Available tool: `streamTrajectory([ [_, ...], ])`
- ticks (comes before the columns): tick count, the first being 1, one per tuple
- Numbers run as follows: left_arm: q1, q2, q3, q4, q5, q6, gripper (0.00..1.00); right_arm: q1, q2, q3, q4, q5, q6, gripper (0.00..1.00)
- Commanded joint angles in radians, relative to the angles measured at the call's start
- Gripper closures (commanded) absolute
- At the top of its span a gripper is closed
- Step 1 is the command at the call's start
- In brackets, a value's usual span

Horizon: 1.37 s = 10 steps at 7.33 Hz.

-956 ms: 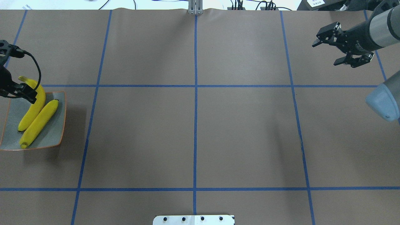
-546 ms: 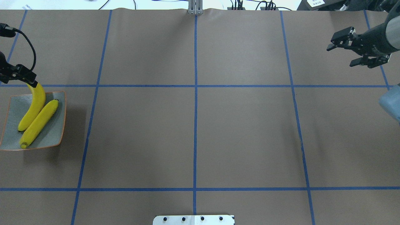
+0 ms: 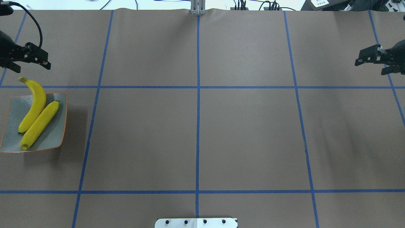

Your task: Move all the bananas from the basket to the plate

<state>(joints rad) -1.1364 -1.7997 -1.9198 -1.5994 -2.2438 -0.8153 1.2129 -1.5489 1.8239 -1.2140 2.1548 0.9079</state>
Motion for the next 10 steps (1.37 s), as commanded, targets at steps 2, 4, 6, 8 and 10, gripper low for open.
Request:
streamTrajectory([
  [2, 0.003, -0.001, -0.008, -0.022, 0.0, -0.025, 0.0, 0.2, -0.039, -0.166, -0.009, 0.122, -0.345, 0.0],
  [4, 0.003, -0.001, -0.01, -0.022, 0.0, -0.027, 0.0, 0.287, -0.065, -0.251, -0.016, 0.152, -0.478, 0.0],
  [6, 0.003, -0.001, -0.011, -0.022, 0.001, -0.028, 0.0, 0.359, -0.149, -0.267, -0.018, 0.175, -0.57, 0.0],
  [8, 0.004, -0.001, -0.01, -0.022, 0.003, -0.028, 0.0, 0.398, -0.189, -0.293, -0.019, 0.168, -0.703, 0.0],
  [10, 0.012, -0.001, -0.013, -0.024, 0.003, -0.072, 0.0, 0.436, -0.223, -0.31, -0.01, 0.16, -0.728, 0.0],
])
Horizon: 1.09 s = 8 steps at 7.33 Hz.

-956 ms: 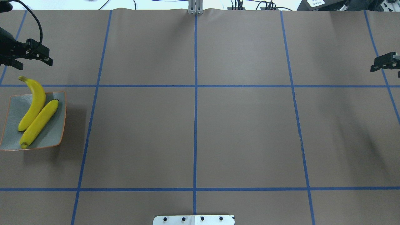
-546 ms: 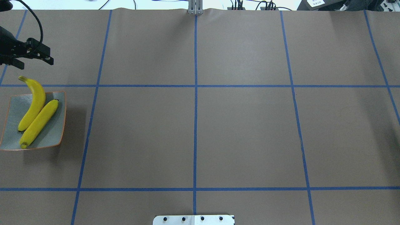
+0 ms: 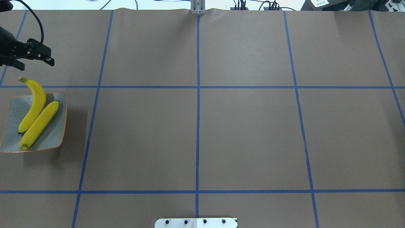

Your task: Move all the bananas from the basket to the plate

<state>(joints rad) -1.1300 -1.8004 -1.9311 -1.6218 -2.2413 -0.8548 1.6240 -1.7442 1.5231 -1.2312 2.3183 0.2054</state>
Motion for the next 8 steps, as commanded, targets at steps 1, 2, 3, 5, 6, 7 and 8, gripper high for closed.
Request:
streamTrajectory([
  [1, 0.019, -0.005, -0.006, -0.007, 0.003, -0.05, 0.0, 0.028, -0.055, 0.009, 0.013, -0.032, -0.047, 0.0],
  [2, 0.019, -0.005, -0.009, -0.007, 0.005, -0.052, 0.0, 0.025, -0.078, 0.047, 0.015, -0.139, -0.041, 0.0],
  [3, 0.019, -0.004, -0.015, -0.007, 0.005, -0.055, 0.0, 0.025, -0.083, 0.054, 0.01, -0.172, -0.05, 0.0],
  [5, 0.019, -0.002, -0.019, -0.007, 0.005, -0.058, 0.0, 0.024, -0.104, 0.055, 0.012, -0.165, -0.031, 0.0],
  [6, 0.019, 0.001, -0.022, -0.007, 0.005, -0.058, 0.0, 0.019, -0.104, 0.02, 0.012, -0.136, -0.015, 0.01],
  [7, 0.019, 0.003, -0.022, -0.007, 0.006, -0.058, 0.0, 0.016, -0.1, -0.01, 0.012, -0.104, -0.018, 0.01],
  [8, 0.019, 0.004, -0.022, -0.006, 0.006, -0.056, 0.0, 0.016, -0.1, -0.032, 0.013, -0.086, -0.017, 0.02],
])
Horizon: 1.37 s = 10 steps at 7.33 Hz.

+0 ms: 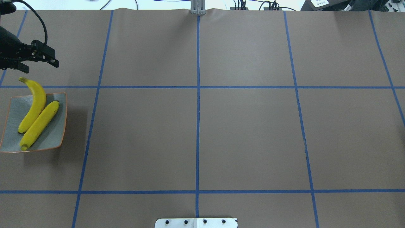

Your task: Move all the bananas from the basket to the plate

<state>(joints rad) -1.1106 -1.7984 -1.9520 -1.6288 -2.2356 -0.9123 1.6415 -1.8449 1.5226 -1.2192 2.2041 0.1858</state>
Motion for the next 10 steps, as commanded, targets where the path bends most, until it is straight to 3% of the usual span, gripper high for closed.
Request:
streamTrajectory([
  [1, 0.0, 0.002, -0.001, 0.0, 0.002, 0.001, 0.0, -0.003, 0.007, -0.059, 0.003, 0.051, 0.0, 0.03],
  [4, 0.0, 0.004, 0.001, 0.001, 0.007, 0.003, 0.0, -0.003, 0.013, -0.14, 0.113, 0.04, -0.006, 0.07],
  [6, 0.0, 0.004, 0.001, 0.001, 0.007, 0.003, 0.0, -0.002, 0.013, -0.14, 0.115, 0.036, -0.005, 0.1],
  [10, 0.0, 0.004, 0.001, 0.001, 0.007, 0.003, 0.0, -0.003, 0.019, -0.162, 0.115, 0.034, -0.005, 0.37],
])
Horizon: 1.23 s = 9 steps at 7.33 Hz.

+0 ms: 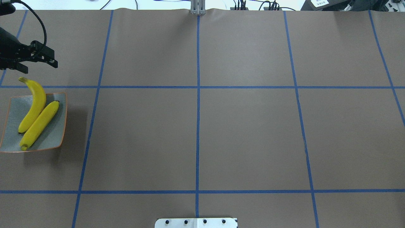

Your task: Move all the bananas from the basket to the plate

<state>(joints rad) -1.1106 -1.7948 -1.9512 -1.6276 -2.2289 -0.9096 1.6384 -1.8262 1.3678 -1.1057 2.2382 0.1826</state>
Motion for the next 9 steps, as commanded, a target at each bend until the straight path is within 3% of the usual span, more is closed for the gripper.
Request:
streamTrajectory([
  [1, 0.0, 0.003, -0.002, 0.0, 0.002, 0.0, 0.0, 0.0, 0.001, -0.01, 0.006, 0.0, 0.0, 0.49],
  [3, 0.0, 0.003, -0.002, 0.0, 0.002, 0.003, 0.0, 0.0, 0.014, -0.013, 0.004, 0.003, -0.005, 0.9],
  [4, 0.0, 0.005, -0.002, 0.002, 0.003, 0.005, 0.0, 0.001, 0.016, -0.01, 0.007, 0.004, -0.006, 1.0],
  [7, 0.002, 0.002, 0.0, 0.002, 0.002, 0.002, 0.0, 0.004, 0.044, 0.057, -0.005, 0.021, -0.022, 1.0],
  [9, 0.002, -0.002, 0.006, 0.0, -0.003, -0.002, 0.0, -0.009, 0.044, 0.185, -0.107, 0.0, -0.02, 1.0],
])
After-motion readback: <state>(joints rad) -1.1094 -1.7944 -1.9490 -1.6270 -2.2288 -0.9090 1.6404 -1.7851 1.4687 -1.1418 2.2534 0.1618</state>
